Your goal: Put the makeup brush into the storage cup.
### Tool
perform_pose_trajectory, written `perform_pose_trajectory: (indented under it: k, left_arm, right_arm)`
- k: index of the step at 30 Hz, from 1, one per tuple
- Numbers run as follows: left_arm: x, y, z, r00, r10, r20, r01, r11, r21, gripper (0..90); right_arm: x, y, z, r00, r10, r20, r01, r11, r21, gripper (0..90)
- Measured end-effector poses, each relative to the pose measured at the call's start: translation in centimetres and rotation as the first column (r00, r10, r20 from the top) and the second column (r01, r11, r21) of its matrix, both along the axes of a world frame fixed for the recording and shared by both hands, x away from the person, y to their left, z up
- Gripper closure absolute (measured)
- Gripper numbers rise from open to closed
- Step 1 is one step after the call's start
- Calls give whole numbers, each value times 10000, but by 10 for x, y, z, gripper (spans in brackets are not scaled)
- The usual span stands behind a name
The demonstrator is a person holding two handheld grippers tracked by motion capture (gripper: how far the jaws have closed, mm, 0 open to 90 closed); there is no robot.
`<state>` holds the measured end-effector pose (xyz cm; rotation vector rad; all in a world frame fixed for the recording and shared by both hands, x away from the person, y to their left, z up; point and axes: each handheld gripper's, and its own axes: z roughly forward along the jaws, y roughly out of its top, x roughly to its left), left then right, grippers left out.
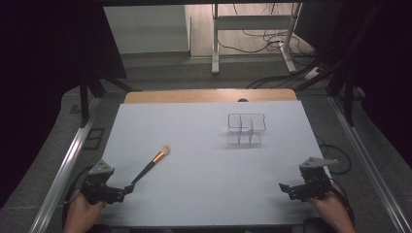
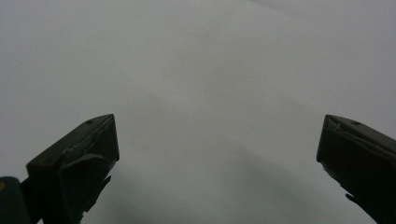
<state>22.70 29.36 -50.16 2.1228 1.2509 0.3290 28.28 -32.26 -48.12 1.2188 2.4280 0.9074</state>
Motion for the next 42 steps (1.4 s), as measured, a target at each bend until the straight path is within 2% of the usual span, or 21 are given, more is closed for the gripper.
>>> perform_pose_trajectory:
  k: [13, 20, 26, 31, 42]
  left_arm:
    - [1, 0, -4, 9998, -74, -169, 79, 9995, 300, 0]
    - [1, 1, -4, 9998, -96, -192, 98, 9999, 114, 0]
    - [2, 0, -5, 9996, -50, -281, 53, 9999, 113, 0]
    - [2, 2, -2, 9996, 63, -263, -68, 9998, -189, 0]
    - [6, 1, -1, 9989, 129, -461, -128, 9999, 26, 0]
  right_arm:
    - [0, 1, 1, 10000, 53, 75, -53, 10000, -2, 0]
    - [0, 1, 1, 10000, 78, 33, -78, 10000, 7, 0]
    - [0, 1, 1, 9999, 99, 24, -99, 10000, -5, 0]
    - [0, 1, 0, 10000, 83, 23, -83, 10000, 16, 0]
    - [0, 1, 0, 10000, 69, -17, -69, 10000, 1, 0]
